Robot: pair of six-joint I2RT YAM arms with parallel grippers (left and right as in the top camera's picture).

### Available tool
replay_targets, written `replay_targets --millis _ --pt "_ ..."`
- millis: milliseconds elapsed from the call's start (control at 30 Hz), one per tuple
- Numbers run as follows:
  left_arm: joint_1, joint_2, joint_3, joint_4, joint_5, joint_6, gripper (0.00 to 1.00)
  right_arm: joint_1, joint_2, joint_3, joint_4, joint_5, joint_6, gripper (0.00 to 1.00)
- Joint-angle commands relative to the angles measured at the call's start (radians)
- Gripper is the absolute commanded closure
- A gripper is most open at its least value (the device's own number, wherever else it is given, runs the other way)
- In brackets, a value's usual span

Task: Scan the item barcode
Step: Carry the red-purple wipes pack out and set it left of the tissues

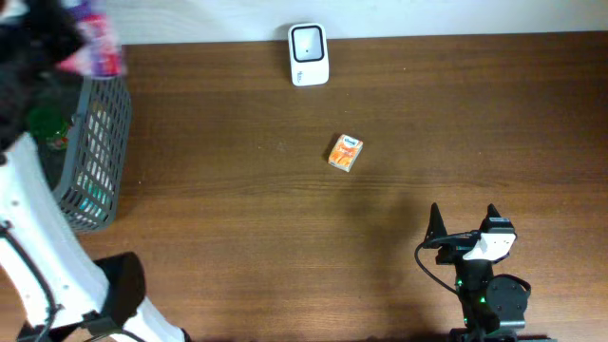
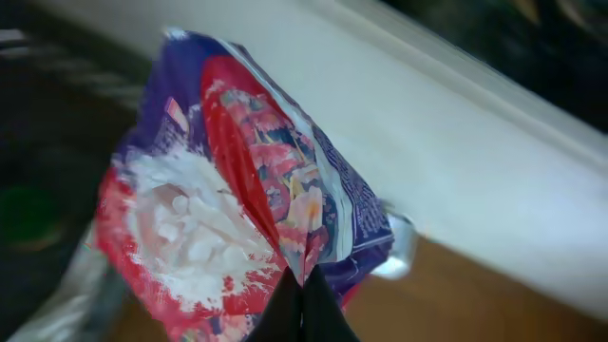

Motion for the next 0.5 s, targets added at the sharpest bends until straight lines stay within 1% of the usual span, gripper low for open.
replay_targets --millis 0,33,67,100,200,267,333,400,467 --pt "-0.212 0.001 -0.008 0.009 0.044 0.193 1.00 -0.005 -0.006 -0.009 -0.003 0.008 0.000 0.01" --pt "-0.281 0.015 -0.016 0.005 0.044 0.252 1.00 -0.005 -0.006 -0.009 -0.003 0.008 0.000 0.01" --pt "-0.353 0.034 -0.034 0.001 0.043 0.355 1.00 -0.005 -0.006 -0.009 -0.003 0.008 0.000 0.01" --pt "-0.402 0.053 -0.058 -0.010 0.039 0.425 1.00 -0.005 -0.006 -0.009 -0.003 0.008 0.000 0.01" --pt "-0.490 0.116 -0.157 -0.052 -0.070 0.433 1.00 -0.005 -0.006 -0.009 -0.003 0.008 0.000 0.01" --pt "-0.528 0.171 -0.260 -0.039 -0.097 0.445 1.00 -0.005 -0.006 -0.009 -0.003 0.008 0.000 0.01" --pt "-0.549 0.206 -0.348 -0.007 -0.127 0.480 1.00 -0.005 -0.006 -0.009 -0.003 0.008 0.000 0.01" --pt "-0.555 0.248 -0.424 0.058 -0.172 0.484 1.00 -0.005 -0.006 -0.009 -0.003 0.008 0.000 0.01" --pt "-0.555 0.280 -0.489 0.145 -0.178 0.557 1.00 -0.005 -0.006 -0.009 -0.003 0.008 0.000 0.01"
